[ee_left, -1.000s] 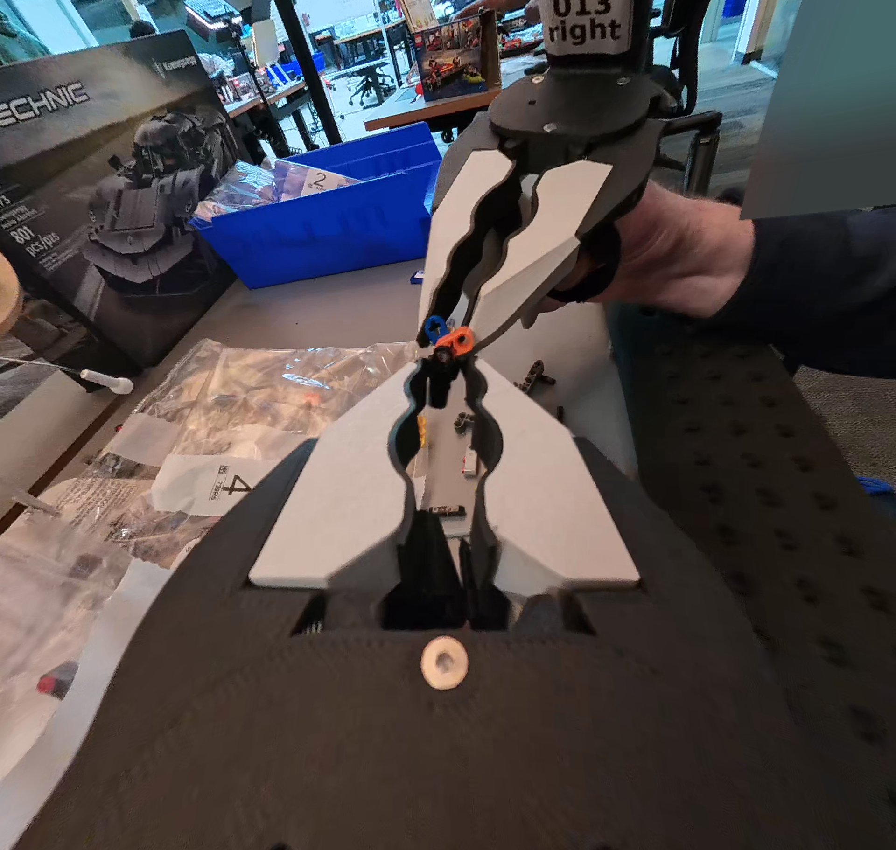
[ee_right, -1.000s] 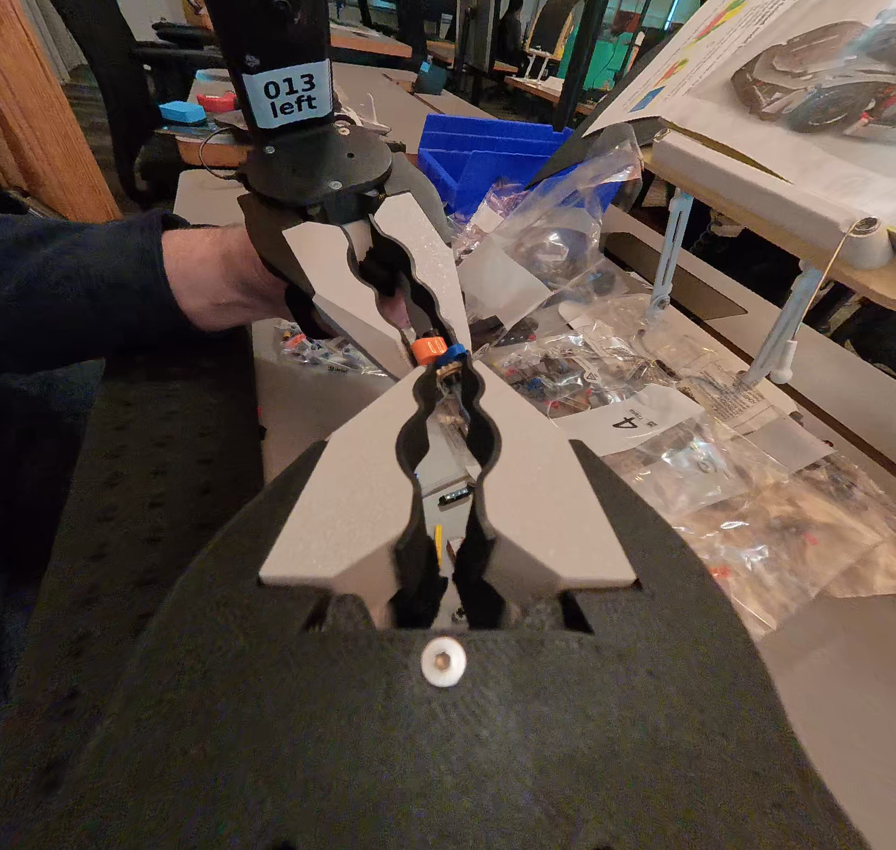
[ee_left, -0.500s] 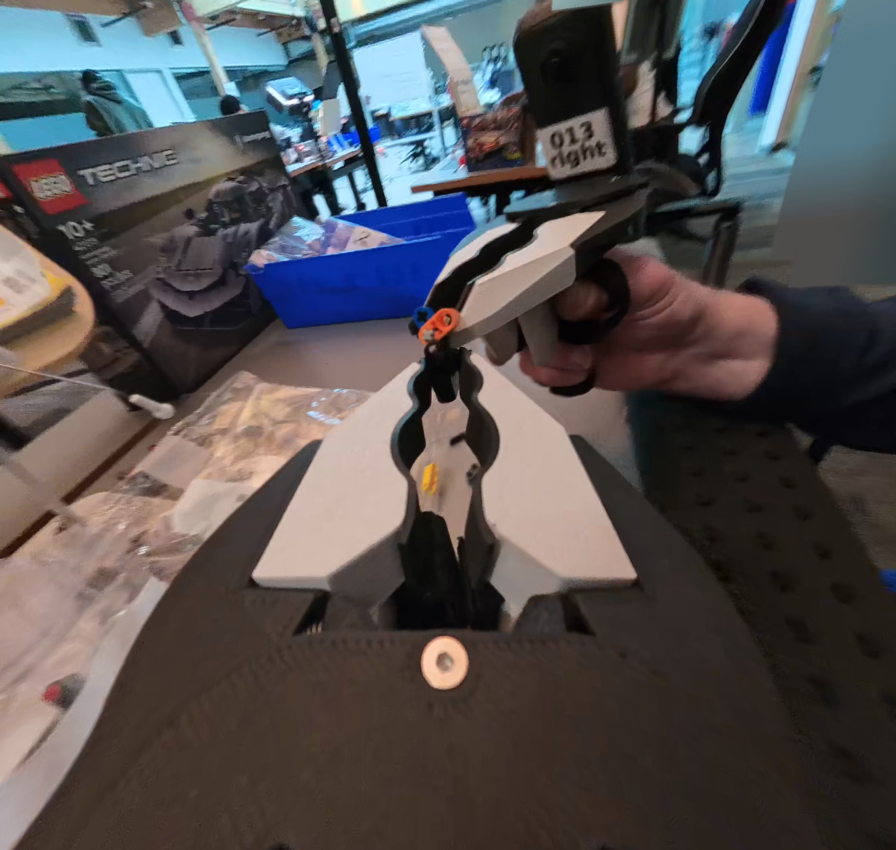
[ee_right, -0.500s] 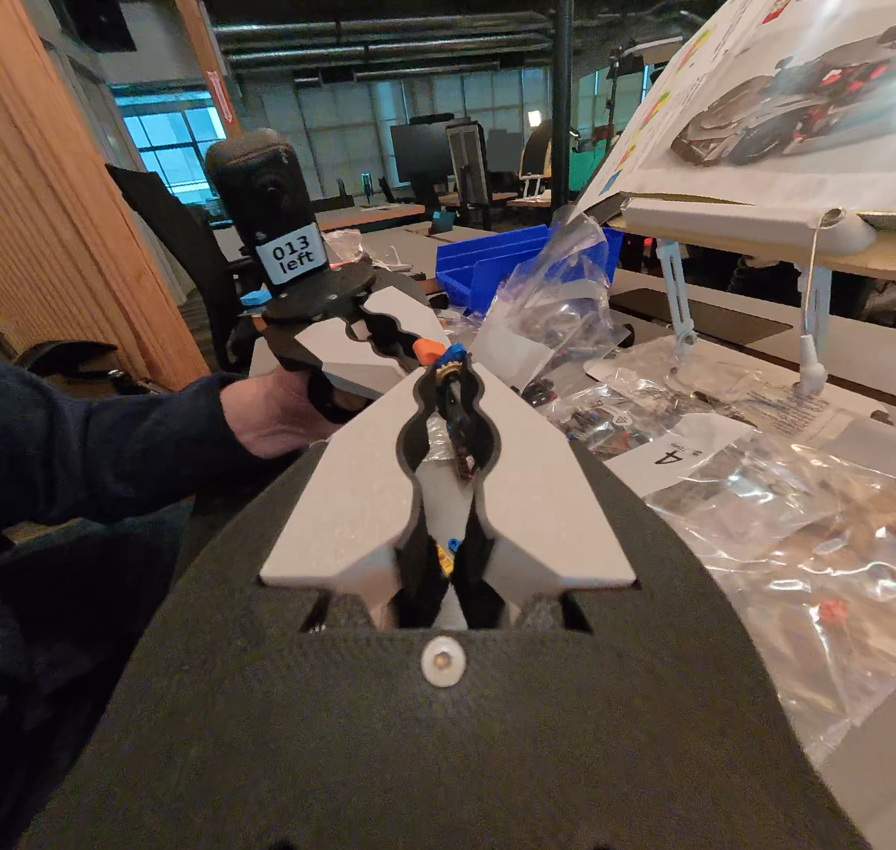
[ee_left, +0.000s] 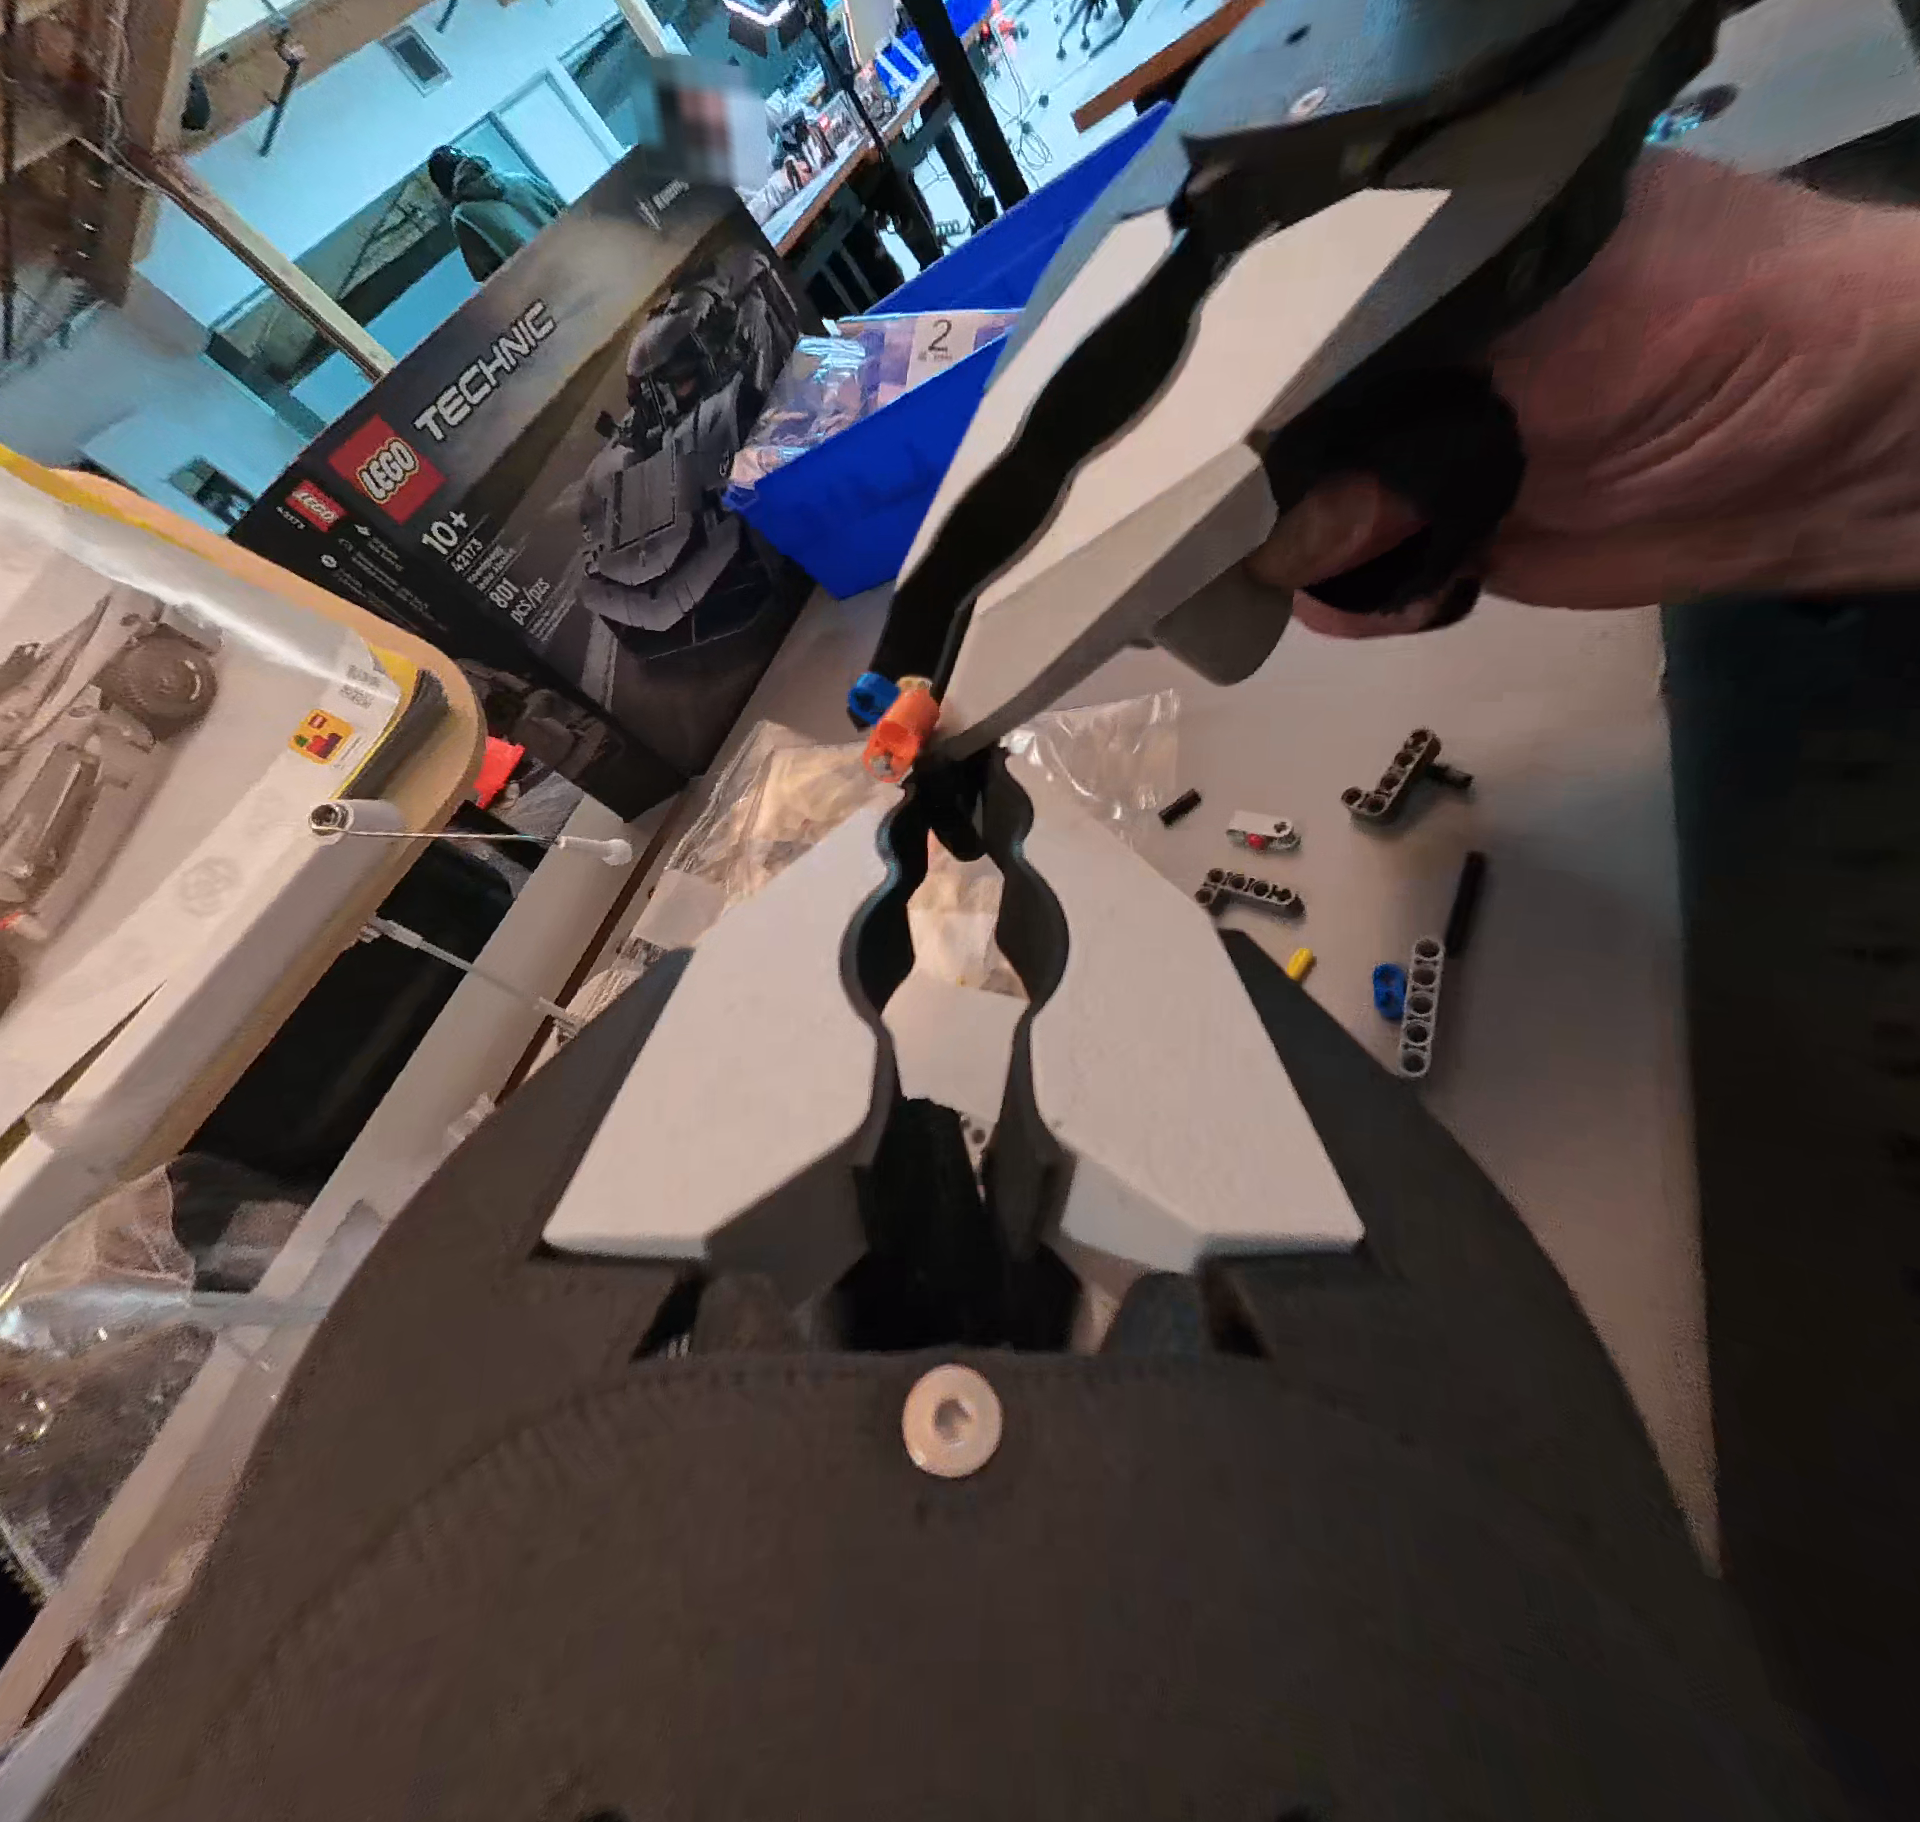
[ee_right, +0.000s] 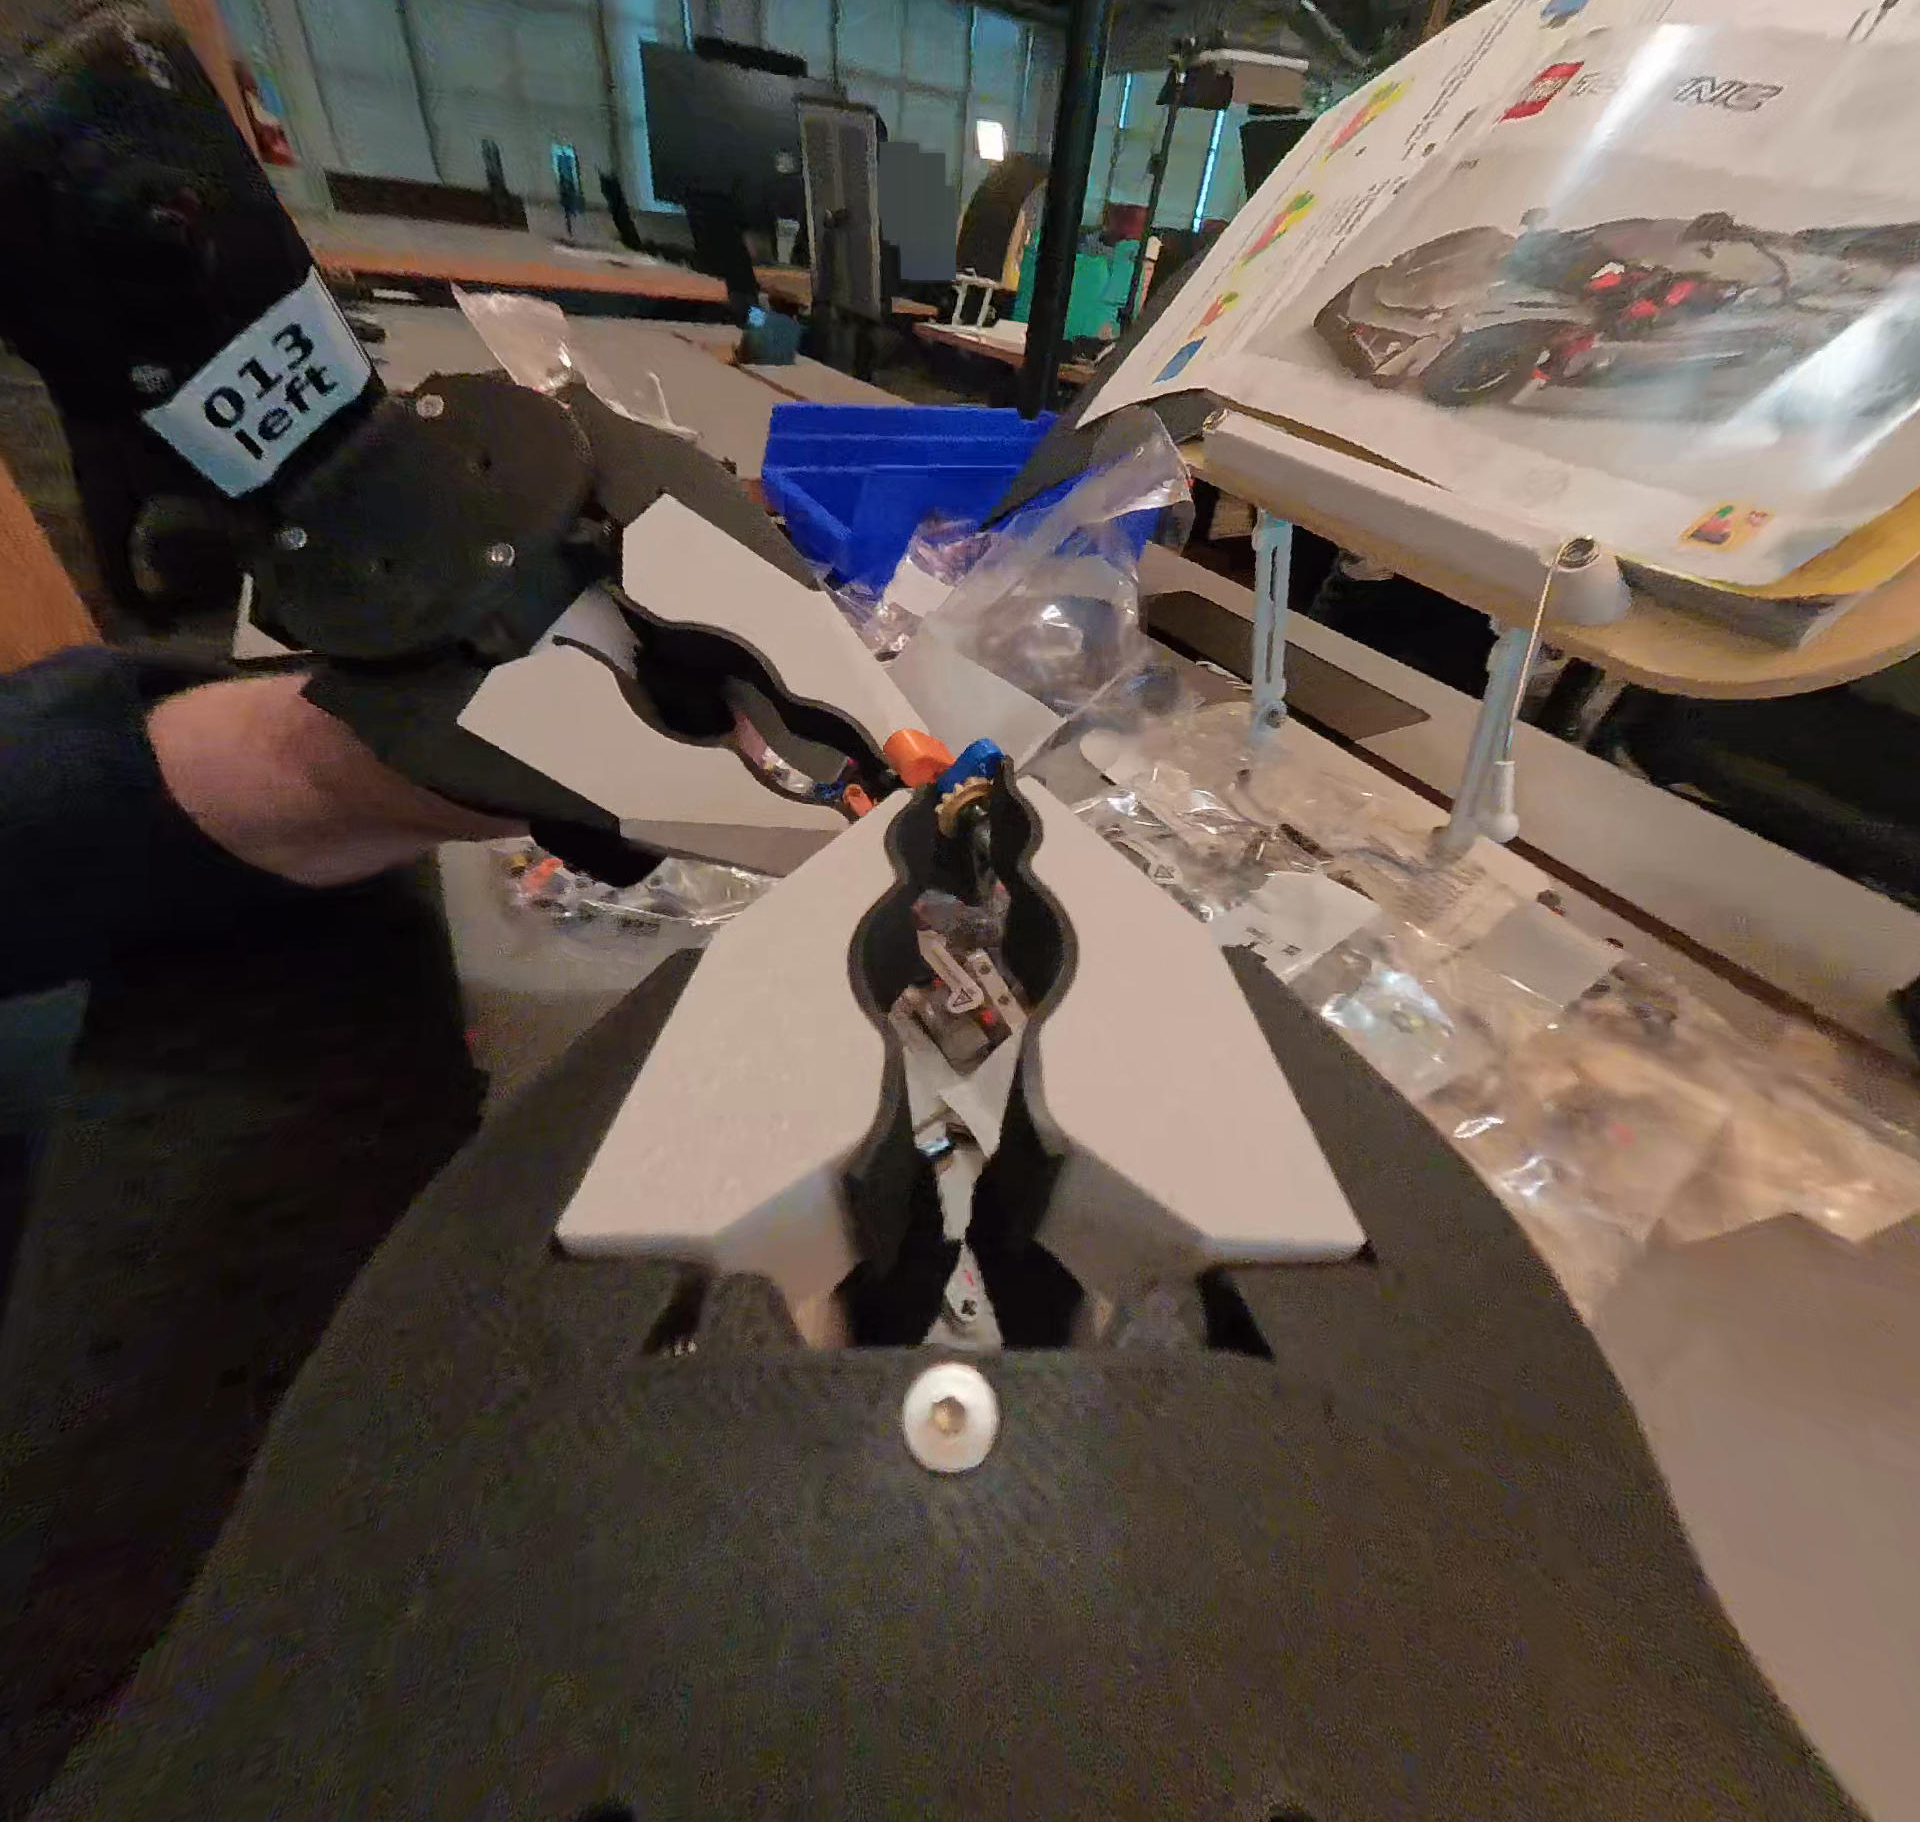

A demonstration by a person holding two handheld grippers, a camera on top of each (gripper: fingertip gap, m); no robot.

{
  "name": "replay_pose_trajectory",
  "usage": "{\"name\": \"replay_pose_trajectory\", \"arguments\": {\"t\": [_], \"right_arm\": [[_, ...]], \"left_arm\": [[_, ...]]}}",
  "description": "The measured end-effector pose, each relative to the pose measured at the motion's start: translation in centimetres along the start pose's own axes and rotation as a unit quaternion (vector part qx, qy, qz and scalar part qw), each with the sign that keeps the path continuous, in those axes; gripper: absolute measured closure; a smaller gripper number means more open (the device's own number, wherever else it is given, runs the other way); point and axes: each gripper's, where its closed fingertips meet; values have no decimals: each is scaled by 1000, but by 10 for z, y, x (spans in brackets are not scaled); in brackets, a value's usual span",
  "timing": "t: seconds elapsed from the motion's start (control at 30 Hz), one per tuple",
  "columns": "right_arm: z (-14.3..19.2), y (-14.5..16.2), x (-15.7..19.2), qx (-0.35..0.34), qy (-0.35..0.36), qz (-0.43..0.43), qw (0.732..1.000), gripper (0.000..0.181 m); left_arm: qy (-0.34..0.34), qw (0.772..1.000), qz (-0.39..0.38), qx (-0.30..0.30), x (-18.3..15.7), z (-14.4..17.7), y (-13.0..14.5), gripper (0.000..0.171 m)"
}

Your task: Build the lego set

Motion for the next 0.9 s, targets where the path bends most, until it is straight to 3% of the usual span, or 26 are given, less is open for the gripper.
{"name": "replay_pose_trajectory", "arguments": {"t": [0.1,0.2,0.27,0.43,0.53,0.67,0.8,0.9], "right_arm": [[-3,4,0,23,13,20,999,174],[-4,1,-2,-2,-7,-43,999,175],[-5,9,-5,33,23,-4,999,174],[-8,12,-3,82,55,110,989,174],[-9,15,-4,79,43,77,993,174],[-14,25,-8,59,-6,-71,996,175],[-16,32,-12,48,-32,-154,986,175],[-18,40,-15,77,0,-121,990,175]], "left_arm": [[-14,999,-23,18,0,-1,6,163],[-29,999,-39,24,2,-1,4,162],[-40,995,-76,53,0,-6,12,163],[-11,998,-38,47,-4,-6,18,165],[-9,998,-33,52,-6,-8,20,165],[-8,996,-53,76,-10,-13,31,165],[-12,994,-63,91,-10,-16,39,165],[-12,991,-76,109,-11,-20,46,165]]}}
Point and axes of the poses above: each gripper's, where its closed fingertips meet, z back along the fingers, y out of its underside, x = y × z across the jaws, and after that the axes turned 4 degrees about -y, right-handed
